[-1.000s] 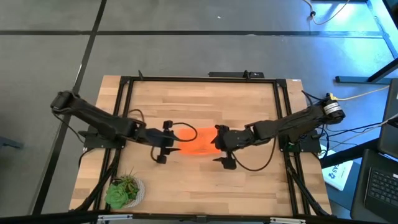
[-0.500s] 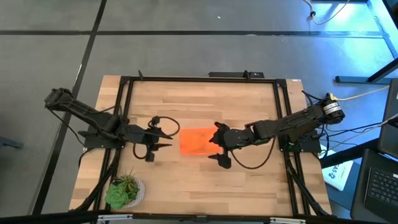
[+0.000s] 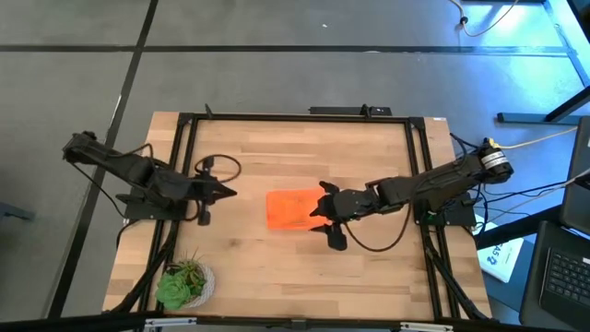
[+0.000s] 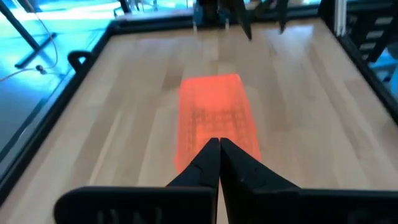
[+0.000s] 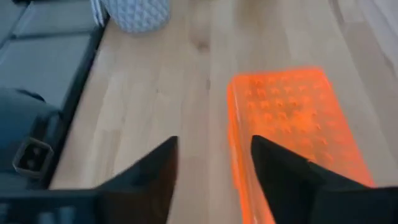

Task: Pack school essentials
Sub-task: Return to Home Position

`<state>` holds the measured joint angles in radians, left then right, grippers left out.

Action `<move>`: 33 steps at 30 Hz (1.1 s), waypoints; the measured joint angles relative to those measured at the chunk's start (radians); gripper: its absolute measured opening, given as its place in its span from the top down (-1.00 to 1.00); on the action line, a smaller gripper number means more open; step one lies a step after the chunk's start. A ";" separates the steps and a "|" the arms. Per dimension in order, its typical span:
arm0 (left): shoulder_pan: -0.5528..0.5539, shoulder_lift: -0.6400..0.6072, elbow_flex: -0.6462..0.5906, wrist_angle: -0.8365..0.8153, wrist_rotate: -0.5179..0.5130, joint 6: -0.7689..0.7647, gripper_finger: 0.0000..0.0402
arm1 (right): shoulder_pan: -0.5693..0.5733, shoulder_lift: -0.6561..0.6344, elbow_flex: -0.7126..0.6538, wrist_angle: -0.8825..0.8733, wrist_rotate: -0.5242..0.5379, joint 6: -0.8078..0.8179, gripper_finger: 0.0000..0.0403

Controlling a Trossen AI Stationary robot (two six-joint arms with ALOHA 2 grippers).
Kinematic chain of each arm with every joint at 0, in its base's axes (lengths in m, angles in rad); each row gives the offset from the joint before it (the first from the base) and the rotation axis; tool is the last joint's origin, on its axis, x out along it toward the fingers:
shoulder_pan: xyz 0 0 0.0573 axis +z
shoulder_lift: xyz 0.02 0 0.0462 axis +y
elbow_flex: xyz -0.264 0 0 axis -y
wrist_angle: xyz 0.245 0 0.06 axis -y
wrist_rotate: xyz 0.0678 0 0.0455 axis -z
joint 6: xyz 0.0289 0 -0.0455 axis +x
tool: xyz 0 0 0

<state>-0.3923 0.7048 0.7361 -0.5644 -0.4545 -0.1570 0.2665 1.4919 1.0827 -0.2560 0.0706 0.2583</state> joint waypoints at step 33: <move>-0.001 -0.702 -0.387 0.153 0.004 -0.043 1.00 | 0.110 -0.697 -0.383 0.052 0.175 -0.083 0.98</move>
<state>-0.3931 0.0025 0.3489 -0.4118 -0.4503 -0.1997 0.3764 0.7947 0.6997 -0.2043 0.2455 0.1749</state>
